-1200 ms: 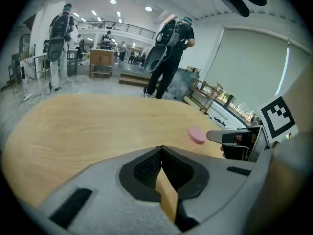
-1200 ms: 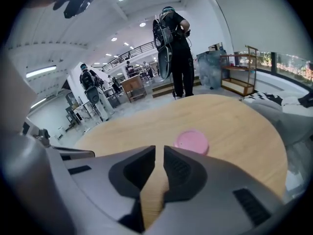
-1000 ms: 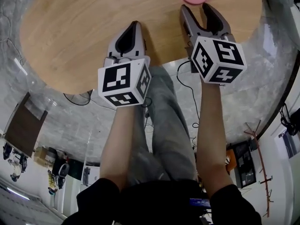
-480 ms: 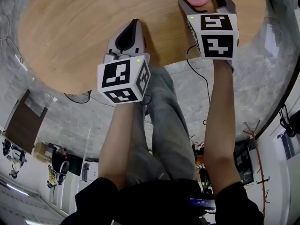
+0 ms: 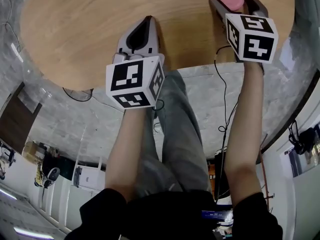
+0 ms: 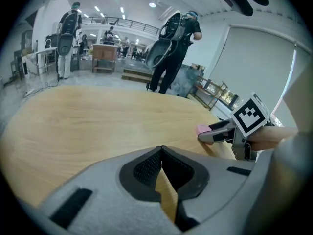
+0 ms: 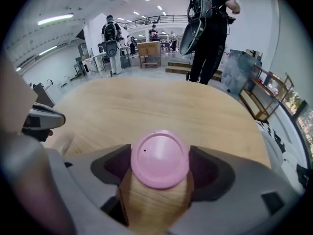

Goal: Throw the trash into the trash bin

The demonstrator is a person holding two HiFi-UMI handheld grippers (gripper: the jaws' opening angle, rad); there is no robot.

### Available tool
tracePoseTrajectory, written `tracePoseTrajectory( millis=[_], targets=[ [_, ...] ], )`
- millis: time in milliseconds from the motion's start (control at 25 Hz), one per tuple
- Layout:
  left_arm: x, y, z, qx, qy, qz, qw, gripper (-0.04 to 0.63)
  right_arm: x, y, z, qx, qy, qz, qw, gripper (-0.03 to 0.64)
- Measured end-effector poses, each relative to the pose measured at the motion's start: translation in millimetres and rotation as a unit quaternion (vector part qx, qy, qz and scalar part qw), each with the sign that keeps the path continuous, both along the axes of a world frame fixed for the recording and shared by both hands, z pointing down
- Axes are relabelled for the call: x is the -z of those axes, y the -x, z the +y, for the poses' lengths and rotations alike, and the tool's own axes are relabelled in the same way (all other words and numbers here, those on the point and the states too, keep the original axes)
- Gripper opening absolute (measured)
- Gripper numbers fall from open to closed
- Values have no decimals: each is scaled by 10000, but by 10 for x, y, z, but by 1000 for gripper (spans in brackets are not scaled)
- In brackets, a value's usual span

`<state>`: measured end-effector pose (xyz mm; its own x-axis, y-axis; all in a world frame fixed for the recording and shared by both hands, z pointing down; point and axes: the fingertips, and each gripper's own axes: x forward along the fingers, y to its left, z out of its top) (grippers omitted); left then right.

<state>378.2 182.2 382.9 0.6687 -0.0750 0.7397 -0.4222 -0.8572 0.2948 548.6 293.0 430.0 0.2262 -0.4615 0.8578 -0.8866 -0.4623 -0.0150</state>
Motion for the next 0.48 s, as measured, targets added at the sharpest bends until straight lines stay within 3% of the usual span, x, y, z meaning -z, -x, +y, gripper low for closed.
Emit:
tracePoseTrajectory(
  millis=[160,320,480],
  targets=[
    [69,242,-232,247,-78,3,9997,6,14,38,-58,-380,-48,-243,9990,328],
    [148,656,-486,501,-184,-17,9986,6,252,414,-370,-993,-1069,-819,9859,328],
    [208,1128,-682,873,-312,-122,9956,6,475,967,-728,-691,-1552,-1082,9795,328]
  ],
)
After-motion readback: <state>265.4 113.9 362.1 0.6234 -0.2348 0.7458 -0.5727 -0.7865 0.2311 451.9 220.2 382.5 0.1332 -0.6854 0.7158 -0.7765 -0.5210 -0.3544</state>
